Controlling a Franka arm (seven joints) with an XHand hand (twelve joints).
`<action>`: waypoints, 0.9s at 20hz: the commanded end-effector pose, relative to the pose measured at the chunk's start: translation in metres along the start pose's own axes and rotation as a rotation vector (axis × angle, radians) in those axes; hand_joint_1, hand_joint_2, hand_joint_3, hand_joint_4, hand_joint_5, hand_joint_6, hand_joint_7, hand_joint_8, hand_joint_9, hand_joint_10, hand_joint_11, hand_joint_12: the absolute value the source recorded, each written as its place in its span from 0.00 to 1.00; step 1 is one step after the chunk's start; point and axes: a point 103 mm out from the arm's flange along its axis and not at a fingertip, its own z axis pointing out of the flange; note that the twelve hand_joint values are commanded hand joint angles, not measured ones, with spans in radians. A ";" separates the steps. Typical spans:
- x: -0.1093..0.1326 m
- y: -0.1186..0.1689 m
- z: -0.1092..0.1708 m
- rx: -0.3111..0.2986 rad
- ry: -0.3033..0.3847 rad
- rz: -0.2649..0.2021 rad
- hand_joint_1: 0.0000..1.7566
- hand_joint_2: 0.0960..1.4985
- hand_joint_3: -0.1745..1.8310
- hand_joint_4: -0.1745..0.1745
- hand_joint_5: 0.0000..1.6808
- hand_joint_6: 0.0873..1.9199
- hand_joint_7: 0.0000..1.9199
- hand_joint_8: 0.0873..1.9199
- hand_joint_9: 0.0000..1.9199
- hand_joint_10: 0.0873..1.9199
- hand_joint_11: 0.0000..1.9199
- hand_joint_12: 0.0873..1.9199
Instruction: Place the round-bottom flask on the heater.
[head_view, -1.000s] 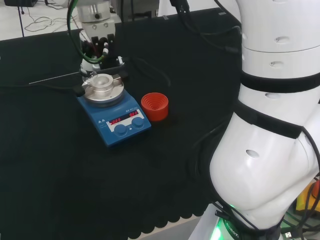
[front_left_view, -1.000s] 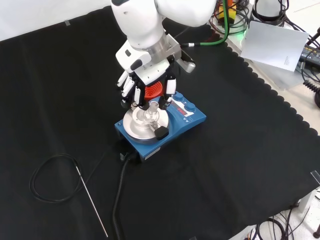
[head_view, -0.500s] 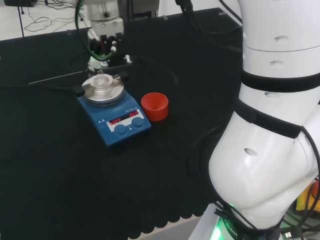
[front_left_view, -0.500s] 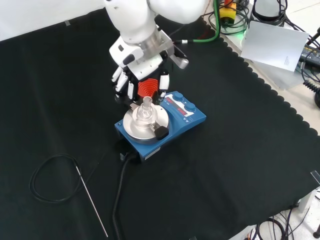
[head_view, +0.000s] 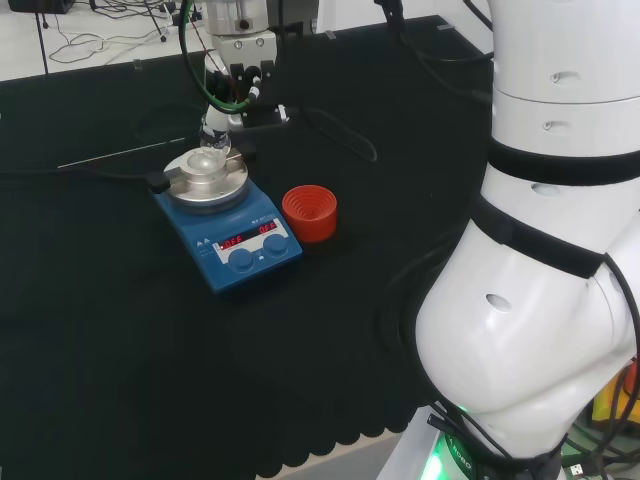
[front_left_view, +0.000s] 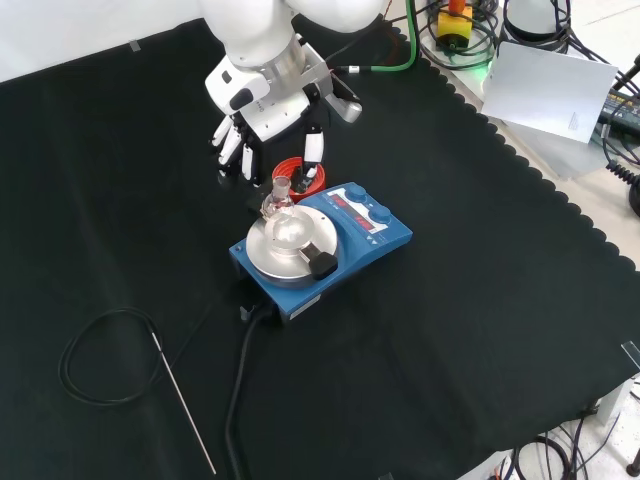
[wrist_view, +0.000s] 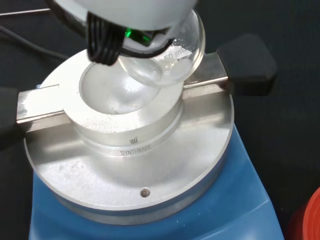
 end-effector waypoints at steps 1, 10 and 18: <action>0.002 0.000 0.001 0.004 0.006 -0.011 0.64 0.39 0.46 0.74 0.72 0.40 0.23 0.34 0.35 0.28 0.23 0.67; 0.012 -0.003 -0.008 -0.009 -0.001 -0.020 0.64 0.39 0.46 0.74 0.72 0.40 0.23 0.34 0.35 0.28 0.23 0.67; 0.017 -0.003 0.001 0.003 -0.009 -0.025 0.64 0.39 0.46 0.74 0.72 0.40 0.22 0.34 0.35 0.28 0.23 0.67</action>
